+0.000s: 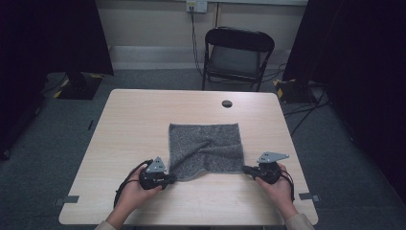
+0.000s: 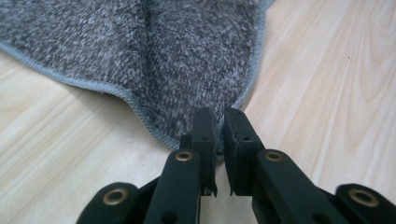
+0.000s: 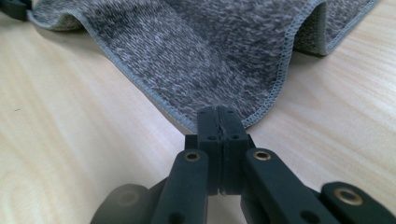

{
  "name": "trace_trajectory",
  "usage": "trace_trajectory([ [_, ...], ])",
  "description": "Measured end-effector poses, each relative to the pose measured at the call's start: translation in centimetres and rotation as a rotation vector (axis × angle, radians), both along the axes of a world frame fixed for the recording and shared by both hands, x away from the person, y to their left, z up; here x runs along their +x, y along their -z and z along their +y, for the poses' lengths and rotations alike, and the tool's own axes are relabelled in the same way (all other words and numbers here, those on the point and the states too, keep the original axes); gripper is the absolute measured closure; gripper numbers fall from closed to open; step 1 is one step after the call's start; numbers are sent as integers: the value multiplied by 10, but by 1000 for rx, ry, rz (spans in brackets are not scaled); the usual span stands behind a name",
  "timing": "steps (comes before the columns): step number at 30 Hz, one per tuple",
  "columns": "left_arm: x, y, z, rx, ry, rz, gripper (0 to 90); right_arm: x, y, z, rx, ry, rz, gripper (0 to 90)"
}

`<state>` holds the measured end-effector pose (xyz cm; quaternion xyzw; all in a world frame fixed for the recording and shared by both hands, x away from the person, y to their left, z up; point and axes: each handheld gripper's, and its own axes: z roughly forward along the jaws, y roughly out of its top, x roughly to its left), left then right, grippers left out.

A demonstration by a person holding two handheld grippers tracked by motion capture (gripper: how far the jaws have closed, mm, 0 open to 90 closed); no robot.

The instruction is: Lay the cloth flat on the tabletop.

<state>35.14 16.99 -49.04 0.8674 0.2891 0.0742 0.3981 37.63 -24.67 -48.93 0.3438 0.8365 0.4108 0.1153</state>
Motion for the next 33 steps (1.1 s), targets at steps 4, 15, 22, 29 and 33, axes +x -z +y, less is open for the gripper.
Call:
trace_trajectory([
  [4, -3, -3, 4, -7, 2, 1, 844, -8, 0, -7, -2, -11, 14, 895],
  [15, -14, -7, 11, -9, 13, 8, 844, -37, -3, -22, 35, -40, 54, 894],
  [22, -25, -8, 16, 8, 37, 12, 843, -54, -1, -21, 30, -75, 79, 892],
  [29, -34, -8, 23, 26, 49, 19, 843, -60, 0, -14, 29, -111, 100, 889],
  [33, -37, -7, 29, 23, 48, 24, 843, -62, 0, -10, 60, -120, 108, 828],
])
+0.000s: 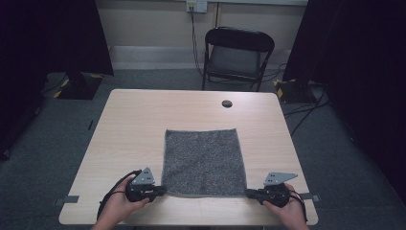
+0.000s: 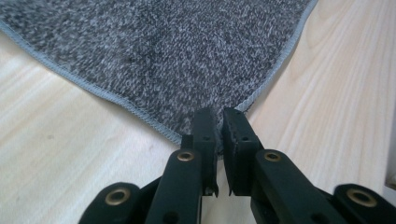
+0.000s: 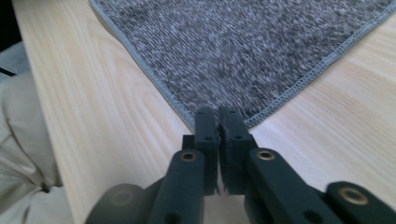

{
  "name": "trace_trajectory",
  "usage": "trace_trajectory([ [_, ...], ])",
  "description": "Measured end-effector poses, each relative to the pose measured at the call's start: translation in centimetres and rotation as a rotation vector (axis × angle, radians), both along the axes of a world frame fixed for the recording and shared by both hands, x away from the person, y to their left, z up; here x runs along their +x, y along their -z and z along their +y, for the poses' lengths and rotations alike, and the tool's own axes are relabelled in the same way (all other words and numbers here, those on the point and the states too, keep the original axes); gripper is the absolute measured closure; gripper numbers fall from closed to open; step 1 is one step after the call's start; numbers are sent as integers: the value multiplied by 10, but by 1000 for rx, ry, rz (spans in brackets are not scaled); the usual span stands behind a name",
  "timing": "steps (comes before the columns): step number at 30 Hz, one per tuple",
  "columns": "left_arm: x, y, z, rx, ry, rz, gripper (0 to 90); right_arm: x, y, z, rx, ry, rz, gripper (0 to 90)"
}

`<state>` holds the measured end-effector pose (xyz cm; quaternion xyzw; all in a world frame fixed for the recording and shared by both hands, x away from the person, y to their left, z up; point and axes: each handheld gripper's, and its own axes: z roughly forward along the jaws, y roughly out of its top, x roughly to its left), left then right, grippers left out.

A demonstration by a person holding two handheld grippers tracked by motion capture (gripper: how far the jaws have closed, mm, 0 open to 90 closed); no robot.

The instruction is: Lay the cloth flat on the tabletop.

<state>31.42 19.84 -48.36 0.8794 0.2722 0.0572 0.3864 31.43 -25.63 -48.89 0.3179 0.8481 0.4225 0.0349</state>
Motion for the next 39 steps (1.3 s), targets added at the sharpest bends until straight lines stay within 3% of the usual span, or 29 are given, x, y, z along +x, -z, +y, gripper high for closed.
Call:
trace_trajectory([
  [2, -2, 0, 2, -2, 5, -1, 837, -1, -4, 2, 39, 23, -7, 748],
  [4, -4, 0, 3, -11, 3, -8, 798, -1, -9, 2, 56, 21, -23, 727],
  [5, -4, 0, 3, -11, 3, -8, 726, -1, -9, 2, 56, 21, -23, 727],
  [6, -2, -2, 5, -44, -21, -49, 613, 2, -12, 3, 62, 48, -35, 680],
  [10, 13, -10, 4, -66, -79, -131, 429, 16, -12, 7, 22, 74, -90, 676],
  [13, 27, -8, -5, -49, -70, -150, 424, 30, -8, 16, -12, 75, -110, 674],
  [18, 44, 7, -18, 2, -45, -130, 407, 49, 3, 34, -100, 58, -125, 679],
  [20, 45, 12, -19, 19, -42, -124, 391, 51, 6, 37, -110, 53, -126, 675],
  [23, 43, 14, -16, 6, -35, -120, 388, 48, 4, 41, -143, 26, -146, 667],
  [27, 37, 13, -12, 10, -32, -116, 386, 39, 5, 43, -135, 0, -151, 658],
  [32, 16, 11, -6, 24, -14, -106, 386, 18, 4, 45, -122, -32, -126, 615],
  [34, 13, 11, -6, 28, -18, -101, 360, 14, 3, 45, -121, -37, -119, 564],
  [39, 15, 6, -5, 1, -48, -89, 248, 16, -4, 43, -18, 3, -128, 388],
])
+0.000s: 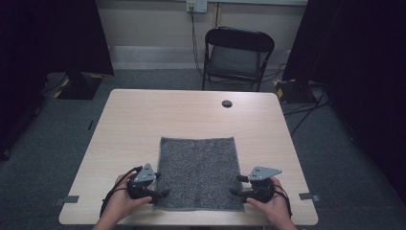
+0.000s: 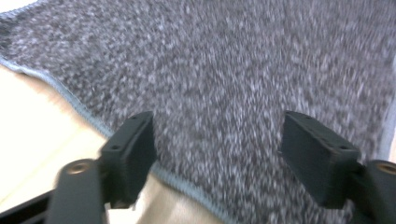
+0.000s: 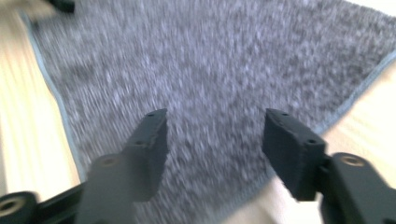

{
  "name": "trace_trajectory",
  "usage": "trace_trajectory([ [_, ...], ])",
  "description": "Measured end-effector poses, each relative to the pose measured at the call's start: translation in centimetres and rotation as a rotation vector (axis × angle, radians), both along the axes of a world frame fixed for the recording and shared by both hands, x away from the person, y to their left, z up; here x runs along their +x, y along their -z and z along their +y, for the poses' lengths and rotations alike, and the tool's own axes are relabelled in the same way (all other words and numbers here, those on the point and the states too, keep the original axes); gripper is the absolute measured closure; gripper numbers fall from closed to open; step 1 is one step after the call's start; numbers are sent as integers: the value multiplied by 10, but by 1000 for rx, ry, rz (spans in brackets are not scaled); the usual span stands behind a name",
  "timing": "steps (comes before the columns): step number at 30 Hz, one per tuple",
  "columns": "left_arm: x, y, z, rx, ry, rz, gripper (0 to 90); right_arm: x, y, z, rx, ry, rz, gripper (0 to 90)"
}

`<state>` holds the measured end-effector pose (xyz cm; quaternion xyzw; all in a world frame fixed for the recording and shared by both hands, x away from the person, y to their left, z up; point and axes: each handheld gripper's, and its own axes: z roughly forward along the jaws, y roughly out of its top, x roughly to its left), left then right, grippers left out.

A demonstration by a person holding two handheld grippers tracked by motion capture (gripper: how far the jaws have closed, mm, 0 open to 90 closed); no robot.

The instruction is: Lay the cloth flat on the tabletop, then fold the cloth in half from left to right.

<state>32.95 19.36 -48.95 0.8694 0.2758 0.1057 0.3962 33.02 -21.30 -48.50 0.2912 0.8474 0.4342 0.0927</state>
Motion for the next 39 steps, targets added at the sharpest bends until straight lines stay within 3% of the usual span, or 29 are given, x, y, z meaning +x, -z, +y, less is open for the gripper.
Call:
trace_trajectory([
  [2, 5, -3, -1, -37, -14, 11, 210, 2, -2, 1, 31, 17, 6, 340],
  [4, 9, -5, -1, -47, -24, 14, 196, 3, -4, 4, 45, 30, 31, 296],
  [10, 19, -9, 1, -55, -38, 14, 179, 5, -7, 19, 51, 5, 4, 252],
  [23, 51, -21, 1, -105, -76, 16, 179, 7, -11, 48, 49, -63, 9, 241],
  [36, 77, -21, 6, -97, -128, 23, 184, 7, -16, 80, 55, -133, 24, 261],
  [39, 83, -19, 9, -89, -156, 43, 184, 7, -17, 85, 49, -146, 21, 262],
])
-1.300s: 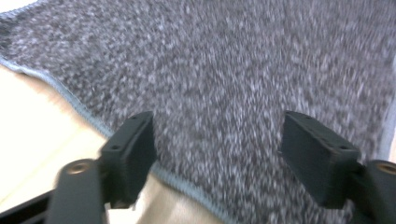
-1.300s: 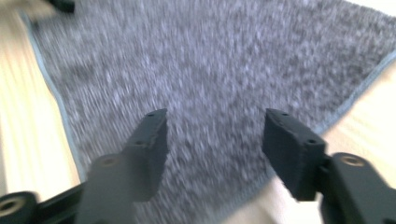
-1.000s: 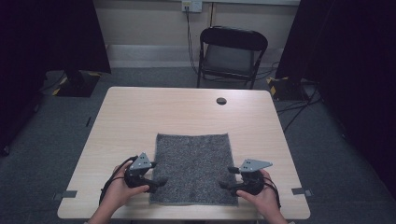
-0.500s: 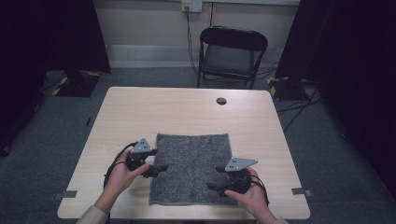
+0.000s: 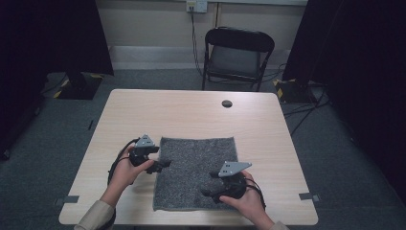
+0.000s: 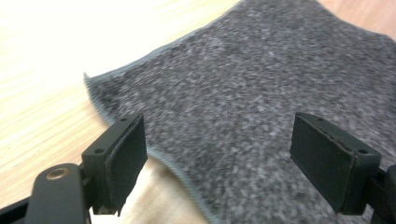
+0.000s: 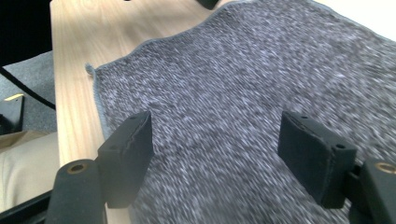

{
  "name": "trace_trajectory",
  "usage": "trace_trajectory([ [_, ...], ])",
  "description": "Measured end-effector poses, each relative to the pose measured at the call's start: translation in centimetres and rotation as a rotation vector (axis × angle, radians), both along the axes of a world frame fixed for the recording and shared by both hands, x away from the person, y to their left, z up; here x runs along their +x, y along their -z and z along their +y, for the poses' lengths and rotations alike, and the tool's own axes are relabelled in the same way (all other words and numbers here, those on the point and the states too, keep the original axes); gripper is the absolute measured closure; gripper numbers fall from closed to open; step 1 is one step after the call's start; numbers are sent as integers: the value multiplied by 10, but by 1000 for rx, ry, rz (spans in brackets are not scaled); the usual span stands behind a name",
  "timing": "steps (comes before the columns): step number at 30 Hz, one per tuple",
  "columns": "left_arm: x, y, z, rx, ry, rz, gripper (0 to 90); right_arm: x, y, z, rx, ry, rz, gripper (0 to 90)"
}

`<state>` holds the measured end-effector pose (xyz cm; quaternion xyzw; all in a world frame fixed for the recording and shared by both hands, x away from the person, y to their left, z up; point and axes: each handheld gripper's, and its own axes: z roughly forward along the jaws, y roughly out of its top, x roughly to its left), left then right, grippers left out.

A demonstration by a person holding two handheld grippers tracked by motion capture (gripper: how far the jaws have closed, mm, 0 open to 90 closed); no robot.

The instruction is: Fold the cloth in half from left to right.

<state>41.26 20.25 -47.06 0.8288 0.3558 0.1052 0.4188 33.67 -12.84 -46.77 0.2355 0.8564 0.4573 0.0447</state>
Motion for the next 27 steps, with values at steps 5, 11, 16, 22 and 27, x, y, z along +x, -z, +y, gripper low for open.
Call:
trace_trajectory([
  [5, 7, 2, 3, 0, -12, -4, 189, -1, -1, 9, 14, -19, 0, 263],
  [11, 16, 4, 7, -23, -22, -18, 190, 0, -3, 21, 17, -46, -1, 277],
  [16, 22, 4, 9, -15, -39, -8, 190, -1, -4, 32, 6, -82, 0, 288],
  [22, 29, 3, 9, -20, -65, 1, 190, -2, -3, 47, 1, -124, 6, 288],
  [27, 34, 4, 7, -9, -71, 5, 190, 0, -2, 55, 13, -135, 22, 291],
])
